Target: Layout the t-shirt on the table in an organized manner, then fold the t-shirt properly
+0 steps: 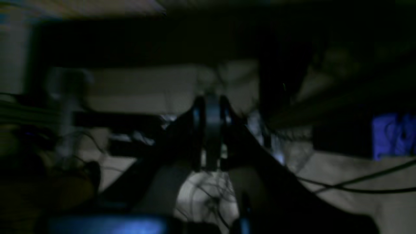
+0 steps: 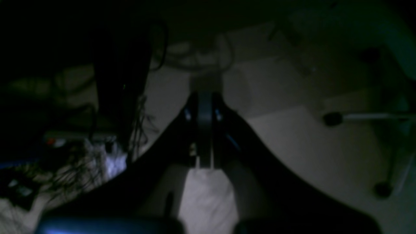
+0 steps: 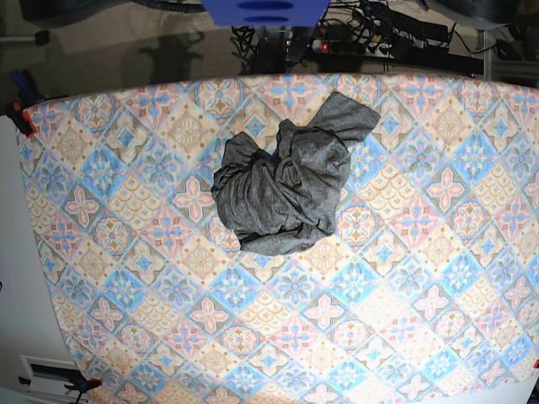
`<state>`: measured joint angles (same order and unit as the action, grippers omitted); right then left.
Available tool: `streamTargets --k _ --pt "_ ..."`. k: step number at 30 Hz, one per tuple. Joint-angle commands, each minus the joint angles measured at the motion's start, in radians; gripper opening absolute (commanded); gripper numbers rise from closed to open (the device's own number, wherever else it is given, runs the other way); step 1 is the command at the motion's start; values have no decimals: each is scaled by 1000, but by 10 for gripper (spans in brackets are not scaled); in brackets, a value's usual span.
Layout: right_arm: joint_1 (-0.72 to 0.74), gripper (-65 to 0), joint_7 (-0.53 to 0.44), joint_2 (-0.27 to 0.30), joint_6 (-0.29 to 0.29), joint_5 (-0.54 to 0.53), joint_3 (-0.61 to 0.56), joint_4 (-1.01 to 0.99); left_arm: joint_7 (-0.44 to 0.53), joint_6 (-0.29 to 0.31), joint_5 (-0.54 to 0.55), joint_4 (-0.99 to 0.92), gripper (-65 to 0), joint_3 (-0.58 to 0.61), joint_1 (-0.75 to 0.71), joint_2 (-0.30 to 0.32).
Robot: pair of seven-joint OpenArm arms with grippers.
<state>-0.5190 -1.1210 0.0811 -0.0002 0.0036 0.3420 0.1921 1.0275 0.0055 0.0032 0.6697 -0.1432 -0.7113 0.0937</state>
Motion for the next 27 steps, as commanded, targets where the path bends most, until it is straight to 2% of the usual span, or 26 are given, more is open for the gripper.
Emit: streamTargets --k 1,5,7,17,20,23,27 --pt "-39 -650 -34 6 -2 -9 6 51 43 -3 7 101 -650 -20 -46 -18" --pt "-146 -650 -32 6 -1 -9 6 317 41 -2 -2 379 -650 -92 -144 -84" --pt "-206 -650 -32 3 -1 -9 4 449 41 -2 -2 473 -650 -105 -175 -97" --pt "-392 -645 -24 -28 2 -4 -5 926 40 -2 4 861 -635 -98 -288 -104" --pt "-430 -645 -18 -27 42 -4 -40 1027 21 -2 1 962 -624 -98 -296 -104" --pt "-461 -631 75 -27 98 -4 -67 1164 -129 -2 4 1126 -624 -98 -319 -104" --pt "-482 -540 281 -27 105 -4 -103 1354 -418 -2 5 1353 -624 -97 -330 -104"
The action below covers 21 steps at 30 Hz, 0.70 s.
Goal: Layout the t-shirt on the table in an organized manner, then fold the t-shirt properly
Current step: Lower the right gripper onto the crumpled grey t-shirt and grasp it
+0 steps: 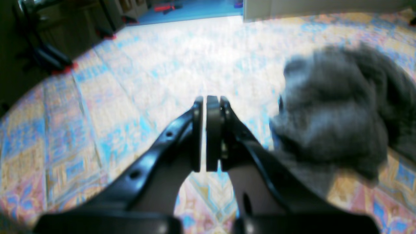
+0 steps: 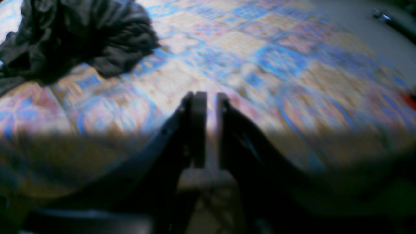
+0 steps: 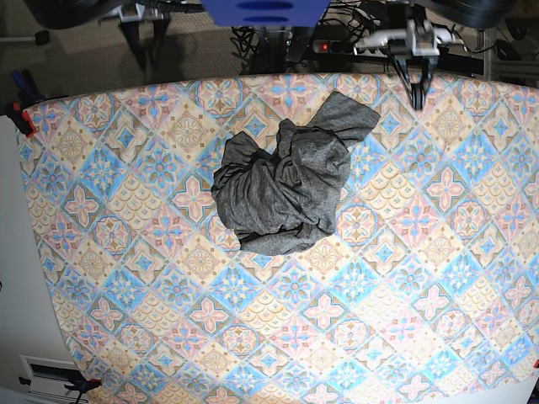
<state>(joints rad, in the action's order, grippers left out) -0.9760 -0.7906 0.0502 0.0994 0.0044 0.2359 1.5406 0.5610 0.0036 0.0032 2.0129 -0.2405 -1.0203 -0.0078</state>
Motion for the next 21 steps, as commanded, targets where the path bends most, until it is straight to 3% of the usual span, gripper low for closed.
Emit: streamTargets --k 1,3,5,8,13,15,18,21 --pt "-28 -511 3 4 6 -5 -11 57 -25 0 5 62 -624 0 -19 -2" --pt "-28 -460 107 6 6 -5 -37 162 -123 0 5 104 -624 0 -15 1" --pt "-28 -419 221 7 6 -5 -60 251 -160 3 5 104 -623 0 -2 10" --pt "-28 -389 409 9 6 -5 -91 335 -256 3 7 104 -612 0 4 35" --pt "47 -386 655 37 7 -4 -157 358 -384 3 102 102 -517 -6 7 71" --pt "122 -387 735 47 7 -4 -215 358 -416 3 152 102 -486 -6 7 122" --pt "211 -386 860 50 7 -4 -295 358 -442 3 205 101 -470 -6 4 194" --pt "285 -384 979 50 7 -4 -359 358 -450 3 238 101 -467 -7 -1 216"
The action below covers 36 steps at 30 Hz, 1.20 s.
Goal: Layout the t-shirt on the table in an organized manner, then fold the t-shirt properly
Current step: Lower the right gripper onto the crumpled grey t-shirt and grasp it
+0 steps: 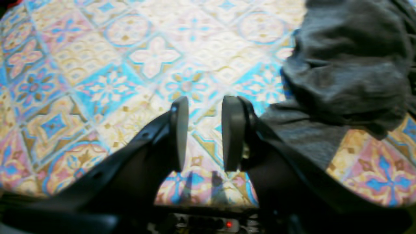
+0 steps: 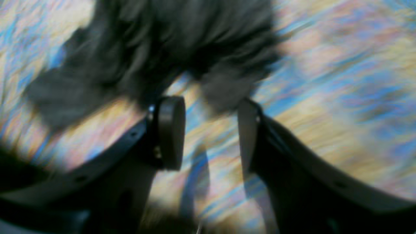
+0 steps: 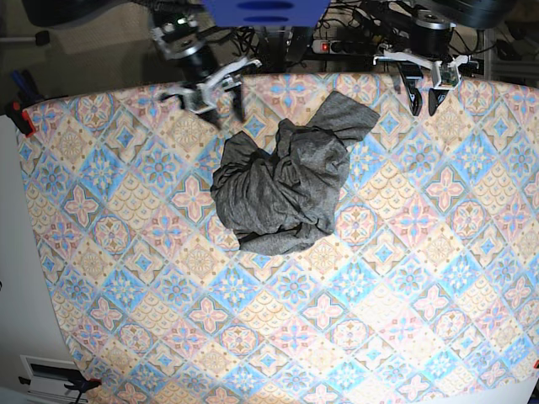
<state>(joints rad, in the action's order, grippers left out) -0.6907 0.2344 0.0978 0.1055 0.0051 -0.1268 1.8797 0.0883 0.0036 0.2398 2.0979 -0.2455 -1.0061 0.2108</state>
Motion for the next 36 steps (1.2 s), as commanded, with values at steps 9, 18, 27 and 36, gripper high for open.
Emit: streamTargets --k 9,18,27,36 --pt "174 -388 118 3 1 -6 -155 18 -11 3 -1 0 -466 -39 -9 -3" --pt "317 -388 132 3 1 -6 -233 11 -104 3 -1 2 -468 -36 14 -3" --pt "340 -388 127 3 1 -7 -244 -55 -106 3 -1 2 -468 -35 14 -3" --pt "340 -388 122 3 1 -7 -238 -128 -106 3 -1 2 -468 -36 14 -3"
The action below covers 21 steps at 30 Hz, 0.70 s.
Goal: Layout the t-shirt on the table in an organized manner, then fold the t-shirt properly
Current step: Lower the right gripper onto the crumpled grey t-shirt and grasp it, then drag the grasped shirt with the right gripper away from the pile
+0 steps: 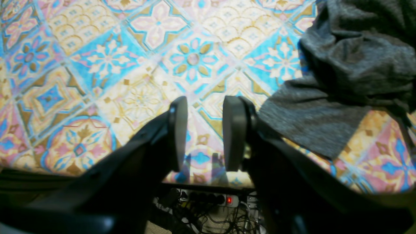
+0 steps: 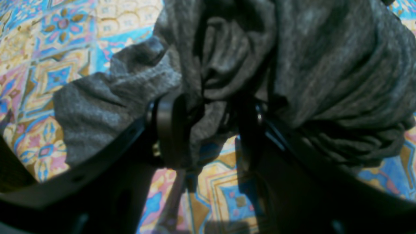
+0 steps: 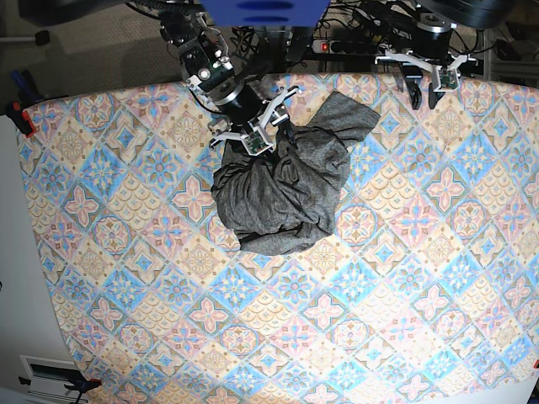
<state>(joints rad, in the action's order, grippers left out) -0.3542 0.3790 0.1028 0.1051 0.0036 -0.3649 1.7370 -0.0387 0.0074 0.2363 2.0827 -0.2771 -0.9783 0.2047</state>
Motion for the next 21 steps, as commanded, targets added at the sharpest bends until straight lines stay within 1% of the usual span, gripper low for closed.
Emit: streamTargets --k 1,5,8,11,16,18,19,20,21 --pt "4 -388 -35 -2 2 -6 0 4 21 -1 2 17 -468 -3 -14 3" --pt "-3 -388 -140 -1 2 -6 4 -76 21 -1 2 17 -468 -3 -14 3" --pt "-3 -388 -179 -1 2 -6 4 -136 21 -1 1 17 -468 -7 -14 3" --pt "-3 -388 -190 -1 2 -6 -1 -164 21 -1 1 17 -468 -7 -14 3" --pt "-3 -395 -190 -1 2 -6 -4 -156 21 -1 1 17 -468 -4 -14 3" --pt "-3 -438 -190 -1 2 -4 -6 -154 21 -1 1 17 -468 -3 -12 3" --pt "-3 -478 -188 -1 2 -4 -6 -151 21 -1 1 17 -468 -3 -12 3" --pt "-3 -528 -182 -1 2 -4 -6 -144 21 -1 1 17 -468 -3 -12 3" --pt "-3 -595 -180 -1 2 -4 -4 -131 21 -1 1 16 -468 -3 -12 3"
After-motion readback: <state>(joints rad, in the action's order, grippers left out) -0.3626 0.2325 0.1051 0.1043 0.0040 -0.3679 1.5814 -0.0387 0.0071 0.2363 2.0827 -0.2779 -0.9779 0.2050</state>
